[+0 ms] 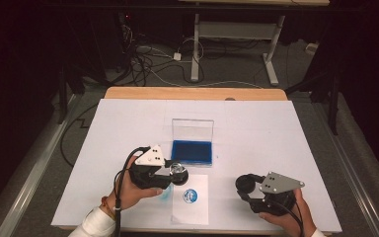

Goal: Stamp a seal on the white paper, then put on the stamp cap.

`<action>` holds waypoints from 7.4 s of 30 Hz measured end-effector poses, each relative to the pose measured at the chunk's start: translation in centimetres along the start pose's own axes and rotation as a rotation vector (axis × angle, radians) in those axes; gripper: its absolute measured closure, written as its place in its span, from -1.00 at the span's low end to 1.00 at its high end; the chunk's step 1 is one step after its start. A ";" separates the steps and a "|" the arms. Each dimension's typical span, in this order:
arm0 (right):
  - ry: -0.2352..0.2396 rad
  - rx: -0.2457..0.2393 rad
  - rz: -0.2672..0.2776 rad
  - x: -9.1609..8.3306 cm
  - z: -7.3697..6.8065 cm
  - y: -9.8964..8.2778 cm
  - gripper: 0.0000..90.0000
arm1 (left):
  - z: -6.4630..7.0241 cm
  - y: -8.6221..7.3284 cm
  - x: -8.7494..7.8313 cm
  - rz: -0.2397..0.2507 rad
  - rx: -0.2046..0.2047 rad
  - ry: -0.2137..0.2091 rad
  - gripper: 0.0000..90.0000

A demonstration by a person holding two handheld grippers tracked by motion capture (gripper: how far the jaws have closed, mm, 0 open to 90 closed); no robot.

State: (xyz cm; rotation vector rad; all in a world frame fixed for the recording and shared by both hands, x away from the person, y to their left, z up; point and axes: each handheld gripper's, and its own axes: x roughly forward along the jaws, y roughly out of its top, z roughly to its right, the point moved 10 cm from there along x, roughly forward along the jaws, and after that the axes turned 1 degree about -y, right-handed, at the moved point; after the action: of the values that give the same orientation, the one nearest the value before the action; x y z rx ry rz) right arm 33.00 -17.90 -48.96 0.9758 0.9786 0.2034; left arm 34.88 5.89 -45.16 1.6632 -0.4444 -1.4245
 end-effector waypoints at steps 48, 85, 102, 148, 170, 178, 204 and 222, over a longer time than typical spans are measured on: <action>0.017 0.029 0.014 0.6 0.6 0.3 -0.14 | -1.1 1.1 -2.5 0.101 -0.008 0.019 0.21; 0.136 -0.030 0.086 4.9 -2.5 7.4 -0.14 | 0.9 3.8 -1.0 0.157 0.037 -0.050 0.21; 0.187 -0.062 0.091 7.8 -5.4 9.1 -0.14 | 1.3 4.7 -0.4 0.203 0.011 -0.085 0.21; 0.192 -0.061 0.131 7.7 -6.3 9.9 -0.14 | 0.9 3.9 0.8 0.244 -0.088 -0.191 0.21; 0.188 -0.083 0.125 7.9 -6.4 9.5 -0.14 | 1.4 3.8 1.2 0.204 -0.053 -0.163 0.21; 0.194 -0.086 0.122 8.2 -6.6 9.1 -0.14 | 1.6 4.1 0.9 0.205 -0.032 -0.151 0.21; 0.173 -0.082 0.122 7.7 -6.5 9.1 -0.13 | 1.5 3.5 1.6 0.210 -0.059 -0.198 0.21; 0.167 -0.073 0.114 7.7 -6.6 9.2 -0.13 | 2.1 3.8 2.0 0.202 -0.021 -0.182 0.21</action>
State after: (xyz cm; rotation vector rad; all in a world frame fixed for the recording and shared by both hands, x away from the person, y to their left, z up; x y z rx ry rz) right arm 34.75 -4.39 -47.83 0.9595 1.0607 0.4186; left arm 34.46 1.51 -43.26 1.4339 -0.6785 -1.4288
